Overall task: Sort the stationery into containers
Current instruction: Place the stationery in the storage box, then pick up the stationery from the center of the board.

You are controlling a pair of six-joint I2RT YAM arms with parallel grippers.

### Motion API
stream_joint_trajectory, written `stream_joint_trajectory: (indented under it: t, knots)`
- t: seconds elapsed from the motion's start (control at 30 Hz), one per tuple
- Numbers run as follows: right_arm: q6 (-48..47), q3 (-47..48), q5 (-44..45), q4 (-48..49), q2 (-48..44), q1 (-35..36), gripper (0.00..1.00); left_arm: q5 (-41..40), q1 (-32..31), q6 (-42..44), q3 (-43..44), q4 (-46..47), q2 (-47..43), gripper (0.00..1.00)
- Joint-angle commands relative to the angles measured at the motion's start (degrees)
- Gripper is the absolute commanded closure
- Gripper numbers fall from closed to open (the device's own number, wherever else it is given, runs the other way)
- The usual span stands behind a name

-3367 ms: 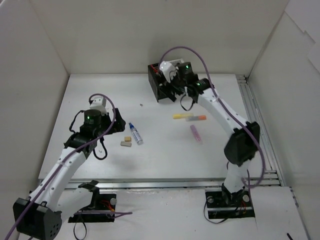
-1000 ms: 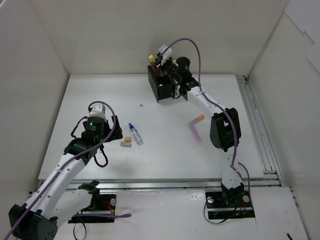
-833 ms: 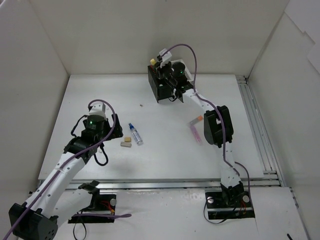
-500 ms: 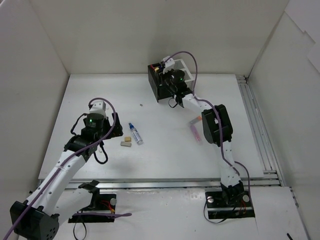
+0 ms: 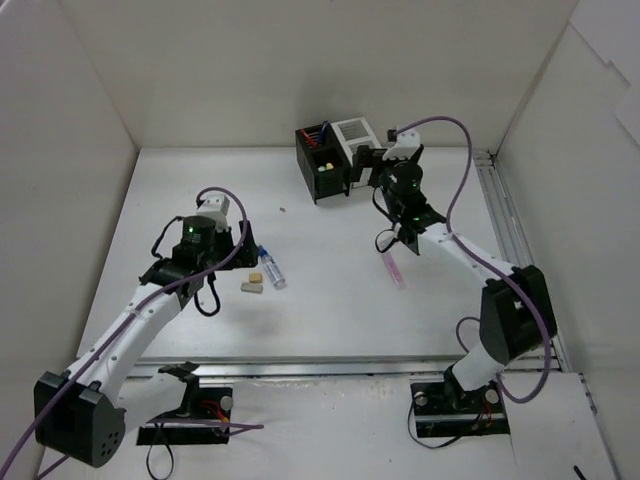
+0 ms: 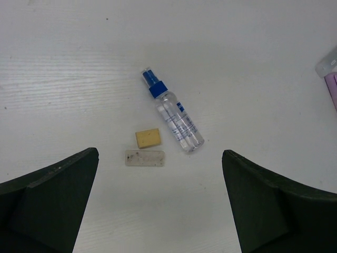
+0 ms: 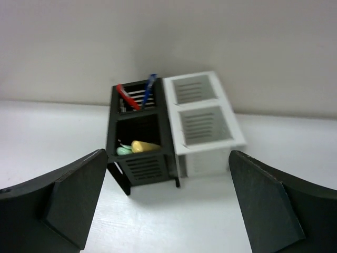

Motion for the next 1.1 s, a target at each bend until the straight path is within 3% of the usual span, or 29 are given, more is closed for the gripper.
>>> stream_joint_trajectory:
  t: [0.0, 0.03, 0.17, 0.5, 0.77, 0.97, 1.0, 1.07]
  knots:
    - [10.91, -4.72, 13.94, -11.88, -9.01, -0.54, 0.02, 4.44, 0.22, 4.07, 4.63, 6.48, 2.43, 0.00]
    - [14.50, -2.89, 16.57, -24.81, -9.54, -0.71, 0.02, 4.71, 0.22, 4.60, 4.81, 6.75, 3.22, 0.00]
    - [17.87, 1.87, 20.46, -44.05, -7.45, -2.46, 0.02, 7.42, -0.31, 6.01, 5.42, 8.77, 4.63, 0.00]
    - [25.43, 7.32, 6.06, -51.13, 6.61, -10.21, 0.02, 9.19, -0.93, 7.07, 4.73, 9.30, 5.60, 0.00]
    - [28.25, 11.98, 3.06, -52.45, 16.02, -10.82, 0.04, 5.15, -0.93, 5.66, 2.79, 7.10, 2.79, 0.00]
    - [29.57, 11.28, 1.65, -52.63, 17.61, -10.56, 0.27, 2.43, -0.93, 4.79, 1.03, 7.53, 0.68, 0.00]
    - [29.74, 10.76, 2.00, -52.72, 17.43, -10.30, 0.38, 2.07, -0.93, 3.91, 0.25, 8.06, 0.24, 0.00]
    - [30.01, 10.66, 2.88, -52.80, 16.99, -10.39, 0.48, 1.98, -0.93, 3.47, -0.55, 9.21, -0.02, 0.00]
